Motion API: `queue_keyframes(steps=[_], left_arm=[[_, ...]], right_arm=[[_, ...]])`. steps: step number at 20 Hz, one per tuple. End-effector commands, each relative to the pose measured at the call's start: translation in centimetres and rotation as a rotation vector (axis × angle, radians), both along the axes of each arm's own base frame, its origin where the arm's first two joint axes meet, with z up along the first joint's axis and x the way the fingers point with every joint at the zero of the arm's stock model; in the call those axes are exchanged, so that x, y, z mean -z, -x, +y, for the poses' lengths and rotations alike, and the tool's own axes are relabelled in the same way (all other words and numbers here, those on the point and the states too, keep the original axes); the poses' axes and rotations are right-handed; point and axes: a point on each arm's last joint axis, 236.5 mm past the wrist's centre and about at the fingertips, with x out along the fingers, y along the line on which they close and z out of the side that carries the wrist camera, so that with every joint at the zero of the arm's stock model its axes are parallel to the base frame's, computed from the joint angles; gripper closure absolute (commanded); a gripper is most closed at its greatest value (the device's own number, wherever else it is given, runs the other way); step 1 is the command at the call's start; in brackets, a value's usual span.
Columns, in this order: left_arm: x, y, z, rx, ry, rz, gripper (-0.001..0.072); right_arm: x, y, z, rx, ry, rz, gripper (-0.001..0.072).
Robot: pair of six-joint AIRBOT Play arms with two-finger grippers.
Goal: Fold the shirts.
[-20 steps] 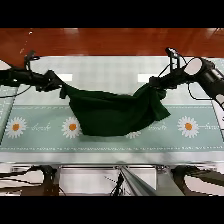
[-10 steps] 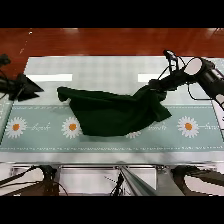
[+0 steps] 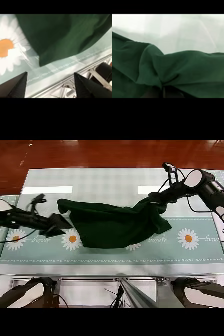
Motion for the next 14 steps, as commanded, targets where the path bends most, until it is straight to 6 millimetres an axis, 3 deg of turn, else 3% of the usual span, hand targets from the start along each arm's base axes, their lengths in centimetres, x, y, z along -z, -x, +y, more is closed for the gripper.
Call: queue_keyframes(steps=[1, 5, 8, 10, 14], left_arm=[[1.3, -0.9, -3.6, 0.019, -0.020, -0.073, 0.0017], [2.7, 0.6, -5.2, 0.080, -0.029, -0.009, 0.0018], [4.1, 2.6, -2.3, 0.133, -0.147, 0.058, 0.0018], [4.5, 3.9, -1.4, 0.160, -0.167, 0.104, 0.0017], [6.0, 3.0, -3.9, 0.067, -0.093, 0.105, 0.0018]], right_arm=[[0.1, 0.3, 0.0, -0.026, 0.008, 0.007, 0.0683], [0.4, 0.4, -0.7, -0.042, 0.042, 0.004, 0.0683], [0.7, 1.0, -1.1, -0.058, 0.067, 0.027, 0.0683], [0.8, 1.2, -1.3, -0.067, 0.076, 0.032, 0.0683], [0.9, 1.1, -1.6, -0.071, 0.091, 0.028, 0.0683]])
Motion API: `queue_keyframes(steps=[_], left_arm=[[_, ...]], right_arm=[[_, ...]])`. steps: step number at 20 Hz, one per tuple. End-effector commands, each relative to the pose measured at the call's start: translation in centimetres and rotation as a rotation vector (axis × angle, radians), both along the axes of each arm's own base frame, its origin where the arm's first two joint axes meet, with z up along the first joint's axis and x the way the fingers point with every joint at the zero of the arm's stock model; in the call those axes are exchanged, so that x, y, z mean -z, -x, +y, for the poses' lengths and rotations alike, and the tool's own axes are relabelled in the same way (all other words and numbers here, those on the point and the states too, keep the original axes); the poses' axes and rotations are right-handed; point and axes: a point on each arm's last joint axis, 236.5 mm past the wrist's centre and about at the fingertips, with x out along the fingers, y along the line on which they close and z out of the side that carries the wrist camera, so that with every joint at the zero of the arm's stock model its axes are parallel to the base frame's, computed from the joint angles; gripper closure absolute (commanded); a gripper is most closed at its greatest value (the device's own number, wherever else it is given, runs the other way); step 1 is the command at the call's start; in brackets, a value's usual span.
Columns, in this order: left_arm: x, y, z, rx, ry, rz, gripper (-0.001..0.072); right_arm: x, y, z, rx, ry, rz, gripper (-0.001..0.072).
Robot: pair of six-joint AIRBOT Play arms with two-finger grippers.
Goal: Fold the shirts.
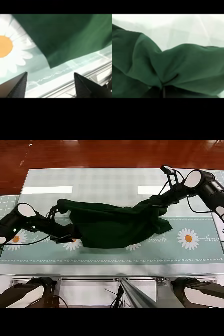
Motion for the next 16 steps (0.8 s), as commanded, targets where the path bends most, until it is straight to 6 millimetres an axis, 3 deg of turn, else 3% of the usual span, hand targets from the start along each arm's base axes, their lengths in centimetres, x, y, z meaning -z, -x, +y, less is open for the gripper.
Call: queue_keyframes(steps=[1, 5, 6, 7, 8, 10, 12, 16], left_arm=[[1.6, -0.3, -2.1, -0.074, 0.049, 0.024, 0.0018], [4.9, -0.4, -5.0, -0.084, 0.041, 0.057, 0.0045], [5.1, -0.6, -5.5, -0.101, 0.055, 0.069, 0.0162], [4.9, -0.8, -5.9, -0.115, 0.072, 0.072, 0.0474], [4.3, -1.0, -6.0, -0.101, 0.088, 0.060, 0.0685], [2.3, -1.4, -6.1, -0.069, 0.128, 0.041, 0.0682], [-1.1, -2.3, -6.0, -0.030, 0.176, -0.022, 0.0683], [-11.5, -4.8, -3.9, -0.030, 0.243, -0.268, 0.0683]], right_arm=[[0.1, 0.1, -0.3, -0.008, 0.016, 0.002, 0.0683], [0.1, 0.0, -0.3, -0.024, 0.021, -0.004, 0.0683], [0.2, 0.1, -0.4, -0.026, 0.024, -0.004, 0.0683], [0.2, 0.1, -0.6, -0.028, 0.032, -0.005, 0.0683], [0.3, 0.1, -0.8, -0.031, 0.043, -0.004, 0.0683], [0.5, 0.2, -1.5, -0.038, 0.074, -0.001, 0.0683], [0.7, 0.4, -2.4, -0.050, 0.117, 0.004, 0.0683], [0.3, 0.8, -4.2, -0.066, 0.196, 0.004, 0.0683]])
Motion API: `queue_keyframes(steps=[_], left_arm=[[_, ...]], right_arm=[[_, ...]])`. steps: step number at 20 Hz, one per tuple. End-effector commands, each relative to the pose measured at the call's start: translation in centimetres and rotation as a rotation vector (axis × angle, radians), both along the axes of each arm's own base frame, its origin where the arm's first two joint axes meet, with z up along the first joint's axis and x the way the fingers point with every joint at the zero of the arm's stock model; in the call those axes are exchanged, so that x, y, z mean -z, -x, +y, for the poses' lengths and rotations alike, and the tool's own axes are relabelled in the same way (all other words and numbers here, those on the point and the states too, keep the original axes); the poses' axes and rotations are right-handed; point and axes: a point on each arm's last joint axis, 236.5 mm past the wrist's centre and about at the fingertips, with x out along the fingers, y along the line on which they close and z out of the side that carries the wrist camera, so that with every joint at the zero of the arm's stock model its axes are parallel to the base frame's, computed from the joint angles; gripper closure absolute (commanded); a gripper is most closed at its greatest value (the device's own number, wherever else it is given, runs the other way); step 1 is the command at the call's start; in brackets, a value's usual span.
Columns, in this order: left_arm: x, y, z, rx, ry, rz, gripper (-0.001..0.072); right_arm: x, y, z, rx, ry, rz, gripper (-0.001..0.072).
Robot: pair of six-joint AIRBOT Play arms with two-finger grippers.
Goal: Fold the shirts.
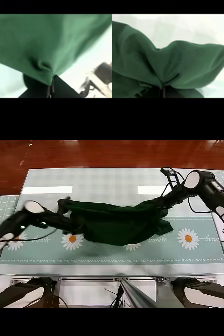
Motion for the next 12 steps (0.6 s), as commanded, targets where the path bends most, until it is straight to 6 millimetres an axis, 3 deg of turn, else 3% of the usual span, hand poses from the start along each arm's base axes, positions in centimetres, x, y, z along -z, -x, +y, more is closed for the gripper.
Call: queue_keyframes(steps=[1, 4, 6, 9, 12], left_arm=[[-9.6, -1.0, 2.2, -0.014, 0.048, -0.202, 0.0683], [-18.5, -2.4, 6.0, -0.129, 0.024, -0.444, 0.0683], [-23.7, -2.9, 7.9, -0.207, -0.002, -0.585, 0.0683], [-31.7, -2.4, 9.3, -0.249, -0.048, -0.813, 0.0683], [-40.1, -0.2, 8.7, -0.239, -0.076, -1.054, 0.0683]], right_arm=[[-1.2, 0.2, -1.6, -0.015, 0.070, -0.030, 0.0683], [-6.4, -0.4, -2.2, -0.008, 0.078, -0.195, 0.0683], [-11.9, -0.4, -3.0, 0.000, 0.093, -0.357, 0.0683], [-23.4, 0.9, -4.3, 0.030, 0.107, -0.660, 0.0683], [-37.0, 4.8, -5.3, 0.099, 0.055, -1.010, 0.0683]])
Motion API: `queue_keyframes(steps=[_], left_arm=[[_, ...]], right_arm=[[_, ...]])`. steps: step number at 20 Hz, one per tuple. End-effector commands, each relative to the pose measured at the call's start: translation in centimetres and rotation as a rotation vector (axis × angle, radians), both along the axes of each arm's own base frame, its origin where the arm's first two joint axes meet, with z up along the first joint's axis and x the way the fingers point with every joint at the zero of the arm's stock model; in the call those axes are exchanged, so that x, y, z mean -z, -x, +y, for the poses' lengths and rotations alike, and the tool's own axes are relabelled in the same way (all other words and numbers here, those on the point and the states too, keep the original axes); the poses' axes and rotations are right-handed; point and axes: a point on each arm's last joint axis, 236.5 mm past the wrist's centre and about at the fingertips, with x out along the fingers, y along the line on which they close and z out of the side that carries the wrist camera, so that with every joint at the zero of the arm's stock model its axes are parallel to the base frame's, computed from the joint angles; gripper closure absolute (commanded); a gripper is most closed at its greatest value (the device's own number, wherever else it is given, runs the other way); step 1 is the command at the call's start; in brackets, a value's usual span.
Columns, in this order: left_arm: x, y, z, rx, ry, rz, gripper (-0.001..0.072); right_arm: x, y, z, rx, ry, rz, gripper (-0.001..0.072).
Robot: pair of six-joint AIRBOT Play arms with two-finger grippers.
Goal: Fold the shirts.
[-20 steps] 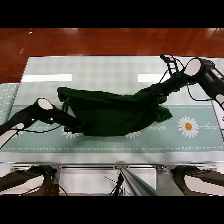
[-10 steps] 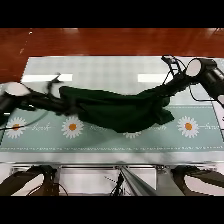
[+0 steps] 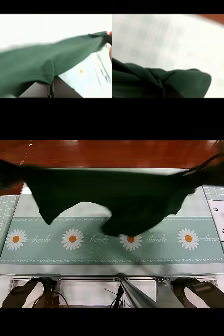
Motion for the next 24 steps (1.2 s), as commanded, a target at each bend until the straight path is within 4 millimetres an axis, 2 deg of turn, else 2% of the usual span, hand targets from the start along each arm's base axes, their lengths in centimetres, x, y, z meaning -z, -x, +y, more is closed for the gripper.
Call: queue_keyframes(steps=[1, 3, 5, 7, 9, 13, 15, 16, 18, 20, 22, 24], left_arm=[[-10.0, 3.2, -0.1, -0.044, -0.066, -0.291, 0.0683], [-14.5, 5.9, -0.8, -0.044, -0.101, -0.432, 0.0683], [-17.8, 8.8, -1.7, -0.054, -0.100, -0.524, 0.0683], [-19.1, 11.6, -2.5, -0.051, -0.101, -0.560, 0.0684], [-17.7, 13.2, -3.1, -0.036, -0.119, -0.506, 0.0685], [-12.2, 14.4, -3.0, -0.008, -0.141, -0.235, 0.0684], [-9.7, 14.4, -2.7, 0.015, -0.159, -0.129, 0.0684], [-8.4, 14.2, -2.5, 0.027, -0.164, -0.075, 0.0685], [-5.6, 13.1, -2.1, 0.042, -0.144, 0.040, 0.0684], [-2.2, 11.4, -1.5, 0.059, -0.126, 0.151, 0.0684], [2.6, 9.3, 0.2, 0.029, -0.134, 0.282, 0.0684], [8.5, 6.7, 2.9, -0.071, -0.152, 0.412, 0.0683]], right_arm=[[-15.4, 5.8, -1.8, 0.045, -0.048, -0.416, 0.0683], [-21.6, 9.9, -2.4, 0.054, -0.083, -0.577, 0.0683], [-25.5, 13.2, -3.1, 0.063, -0.105, -0.673, 0.0683], [-26.9, 15.5, -3.4, 0.066, -0.113, -0.688, 0.0684], [-25.8, 16.5, -3.6, 0.073, -0.105, -0.627, 0.0683], [-20.7, 16.4, -4.3, 0.090, -0.039, -0.408, 0.0684], [-16.9, 15.6, -5.7, 0.127, 0.055, -0.242, 0.0684], [-14.9, 14.8, -5.6, 0.128, 0.063, -0.153, 0.0684], [-11.0, 12.3, -3.7, 0.070, 0.059, 0.026, 0.0684], [-5.3, 9.4, -1.5, 0.002, 0.049, 0.272, 0.0684], [0.0, 5.6, -0.2, -0.027, 0.053, 0.438, 0.0684], [5.0, 2.0, 0.3, -0.028, 0.066, 0.553, 0.0684]])
